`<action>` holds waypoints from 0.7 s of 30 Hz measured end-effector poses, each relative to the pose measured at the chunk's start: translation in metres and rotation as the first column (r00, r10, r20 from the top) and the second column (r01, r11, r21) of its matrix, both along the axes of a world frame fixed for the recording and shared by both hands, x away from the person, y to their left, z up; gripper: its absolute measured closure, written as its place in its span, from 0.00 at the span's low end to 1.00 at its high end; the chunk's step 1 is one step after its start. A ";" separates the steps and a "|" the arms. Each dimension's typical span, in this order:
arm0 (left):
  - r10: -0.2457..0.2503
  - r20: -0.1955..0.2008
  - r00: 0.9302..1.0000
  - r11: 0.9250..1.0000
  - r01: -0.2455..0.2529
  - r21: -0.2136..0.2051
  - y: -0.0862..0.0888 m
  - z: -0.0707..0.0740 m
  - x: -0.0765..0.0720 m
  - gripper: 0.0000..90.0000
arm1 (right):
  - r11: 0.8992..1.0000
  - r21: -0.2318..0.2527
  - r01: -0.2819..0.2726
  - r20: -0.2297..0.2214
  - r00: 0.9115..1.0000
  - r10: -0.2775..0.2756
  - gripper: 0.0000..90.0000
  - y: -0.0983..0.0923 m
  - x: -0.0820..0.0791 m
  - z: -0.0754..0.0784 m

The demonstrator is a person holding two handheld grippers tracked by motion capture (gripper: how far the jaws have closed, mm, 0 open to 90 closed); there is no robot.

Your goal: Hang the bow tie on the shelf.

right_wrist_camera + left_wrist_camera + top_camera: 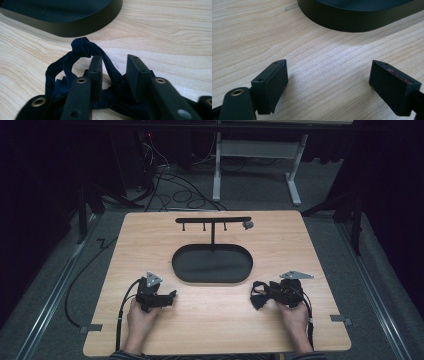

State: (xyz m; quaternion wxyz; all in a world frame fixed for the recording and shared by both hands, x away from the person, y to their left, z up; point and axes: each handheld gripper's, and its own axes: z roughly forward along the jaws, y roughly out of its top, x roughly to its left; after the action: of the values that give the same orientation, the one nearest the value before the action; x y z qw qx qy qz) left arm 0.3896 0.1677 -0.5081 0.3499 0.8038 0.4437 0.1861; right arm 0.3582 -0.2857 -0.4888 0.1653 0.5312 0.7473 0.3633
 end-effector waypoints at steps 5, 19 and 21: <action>0.000 0.000 1.000 1.000 0.000 0.000 0.000 0.000 0.000 0.18 | 1.000 -0.004 -0.010 -0.001 1.000 0.010 0.89 -0.001 0.000 0.000; 0.000 0.001 1.000 1.000 0.000 -0.001 0.000 0.000 0.000 0.18 | 0.999 -0.017 -0.037 0.056 0.998 0.038 0.99 0.001 -0.006 0.004; 0.000 0.001 1.000 1.000 0.000 -0.001 0.000 0.000 0.000 0.18 | 0.999 -0.007 -0.039 0.063 0.997 0.040 0.99 0.000 -0.007 0.006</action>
State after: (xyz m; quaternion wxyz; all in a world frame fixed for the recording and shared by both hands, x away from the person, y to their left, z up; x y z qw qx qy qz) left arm 0.3895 0.1676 -0.5082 0.3505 0.8036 0.4435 0.1861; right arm 0.3509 -0.2855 -0.4826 0.1831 0.5041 0.7531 0.3810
